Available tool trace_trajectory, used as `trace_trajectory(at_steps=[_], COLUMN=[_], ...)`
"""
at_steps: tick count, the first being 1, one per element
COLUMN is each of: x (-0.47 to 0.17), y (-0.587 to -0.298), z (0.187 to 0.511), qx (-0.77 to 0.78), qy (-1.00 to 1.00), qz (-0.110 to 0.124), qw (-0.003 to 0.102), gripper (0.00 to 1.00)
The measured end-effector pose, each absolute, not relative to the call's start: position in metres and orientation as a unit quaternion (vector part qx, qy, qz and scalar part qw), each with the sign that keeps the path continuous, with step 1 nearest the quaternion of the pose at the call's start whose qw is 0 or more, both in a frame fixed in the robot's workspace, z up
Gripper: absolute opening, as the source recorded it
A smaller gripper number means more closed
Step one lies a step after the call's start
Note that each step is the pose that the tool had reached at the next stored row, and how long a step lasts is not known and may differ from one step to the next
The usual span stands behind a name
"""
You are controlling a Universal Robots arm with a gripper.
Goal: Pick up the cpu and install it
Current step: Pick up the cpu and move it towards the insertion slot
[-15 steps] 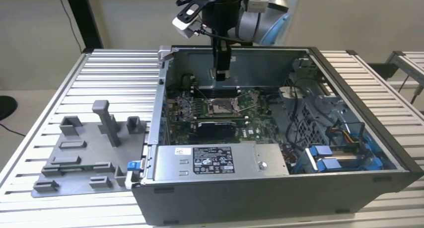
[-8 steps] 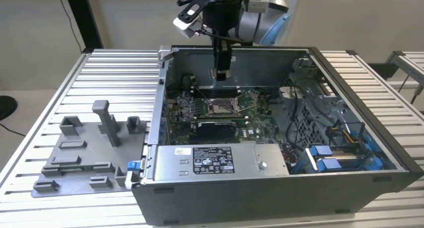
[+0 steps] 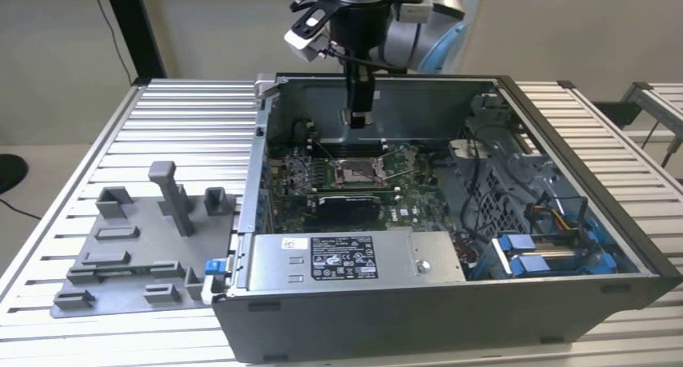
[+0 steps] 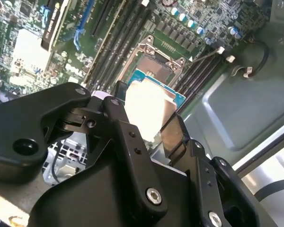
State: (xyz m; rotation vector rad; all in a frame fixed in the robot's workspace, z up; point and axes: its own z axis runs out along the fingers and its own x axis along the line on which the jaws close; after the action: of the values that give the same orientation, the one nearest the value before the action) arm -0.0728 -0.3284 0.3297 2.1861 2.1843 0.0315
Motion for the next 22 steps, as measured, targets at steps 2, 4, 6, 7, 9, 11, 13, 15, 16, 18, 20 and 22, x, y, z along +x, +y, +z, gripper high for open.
trace_trajectory(at_steps=[2,4,6,7,9,11,13,15,16,18,20,22], x=[-0.0703,-0.0678,-0.0655,-0.0642,-0.0632,-0.0632,-0.0631,-0.0632,-0.0632,-0.0632,-0.0632,-0.0631], y=[-0.3259,-0.3240,-0.3225,-0.3224,-0.3224,-0.3224,-0.3223,-0.3224,-0.3224,-0.3224,-0.3223,-0.3223], z=[0.3270,0.3250,0.3233,0.3226,0.3217,0.3217,0.3214,0.3212,0.3211,0.3211,0.3211,0.3211], qx=[0.707,0.708,0.708,0.708,0.708,0.708,0.708,0.708,0.708,0.708,0.708,0.708], qy=[0.706,0.706,0.706,0.706,0.706,0.706,0.706,0.706,0.706,0.706,0.706,0.706], qz=[0.009,0.006,0.002,0.000,-0.001,-0.001,-0.001,-0.001,-0.001,-0.001,-0.001,-0.001], qw=[0.024,0.021,0.017,0.016,0.013,0.013,0.013,0.013,0.013,0.013,0.013,0.013], gripper=[0.00,0.00,0.00,0.00,0.00,0.00,0.00,0.00,0.00,0.00,0.00,0.00])
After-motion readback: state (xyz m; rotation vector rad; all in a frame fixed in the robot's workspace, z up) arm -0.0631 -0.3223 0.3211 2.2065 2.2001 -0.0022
